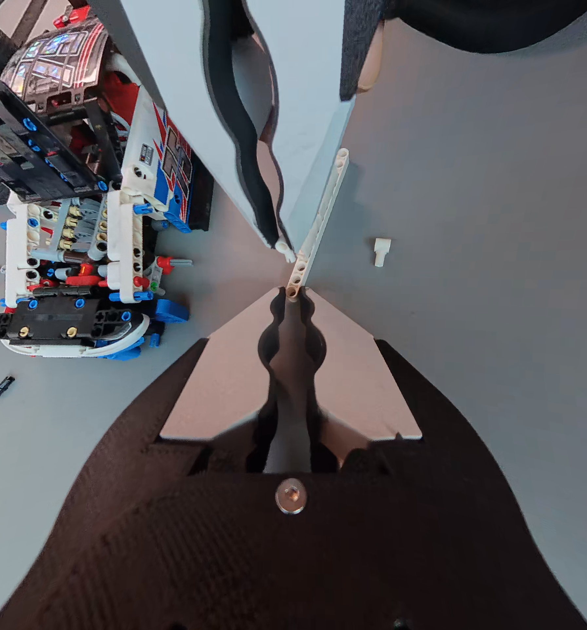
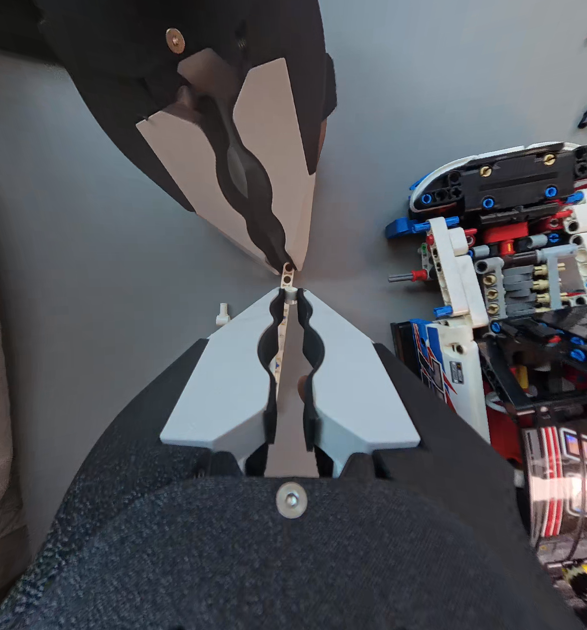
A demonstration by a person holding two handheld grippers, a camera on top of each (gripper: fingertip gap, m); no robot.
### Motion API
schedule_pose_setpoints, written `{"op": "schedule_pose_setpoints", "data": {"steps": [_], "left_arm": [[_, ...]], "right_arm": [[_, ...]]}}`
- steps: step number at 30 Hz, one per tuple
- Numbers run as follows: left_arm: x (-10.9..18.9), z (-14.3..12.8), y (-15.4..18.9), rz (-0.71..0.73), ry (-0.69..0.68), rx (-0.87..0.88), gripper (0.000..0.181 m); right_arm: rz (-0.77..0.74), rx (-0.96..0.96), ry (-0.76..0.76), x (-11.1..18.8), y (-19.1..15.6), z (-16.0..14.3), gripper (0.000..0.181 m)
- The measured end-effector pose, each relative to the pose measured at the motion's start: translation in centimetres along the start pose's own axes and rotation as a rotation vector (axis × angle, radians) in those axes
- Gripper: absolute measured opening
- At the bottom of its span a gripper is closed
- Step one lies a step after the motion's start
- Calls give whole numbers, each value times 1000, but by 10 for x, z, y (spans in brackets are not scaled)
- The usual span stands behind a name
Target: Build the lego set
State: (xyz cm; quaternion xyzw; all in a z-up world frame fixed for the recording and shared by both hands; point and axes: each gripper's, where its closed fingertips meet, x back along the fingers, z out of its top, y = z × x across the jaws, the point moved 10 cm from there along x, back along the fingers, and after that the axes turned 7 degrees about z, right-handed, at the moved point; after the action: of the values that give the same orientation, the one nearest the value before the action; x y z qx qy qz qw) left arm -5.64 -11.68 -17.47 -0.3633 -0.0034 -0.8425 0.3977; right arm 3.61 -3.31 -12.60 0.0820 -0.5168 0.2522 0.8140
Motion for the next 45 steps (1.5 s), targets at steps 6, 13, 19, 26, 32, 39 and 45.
{"op": "schedule_pose_setpoints", "data": {"steps": [6,13,19,26,32,39,45], "left_arm": [[1,2,2,17,-31,52,6],[2,2,5,23,-38,89,6],[6,-2,4,-38,-10,62,10],[5,-4,1,-75,29,86,17],[5,-3,4,-76,42,48,10],[5,-4,0,-98,35,105,12],[4,-5,-6,-104,11,204,22]], "right_arm": [[-32,-7,-151,-11,-3,12,5],[-57,-34,-210,-14,-5,16,6],[-94,-10,-222,-15,-9,14,6],[-132,101,-232,-16,-19,12,6],[-118,172,-258,-15,-26,16,5],[-141,230,-290,-17,-27,12,6],[-162,245,-322,-18,-29,14,6]]}}
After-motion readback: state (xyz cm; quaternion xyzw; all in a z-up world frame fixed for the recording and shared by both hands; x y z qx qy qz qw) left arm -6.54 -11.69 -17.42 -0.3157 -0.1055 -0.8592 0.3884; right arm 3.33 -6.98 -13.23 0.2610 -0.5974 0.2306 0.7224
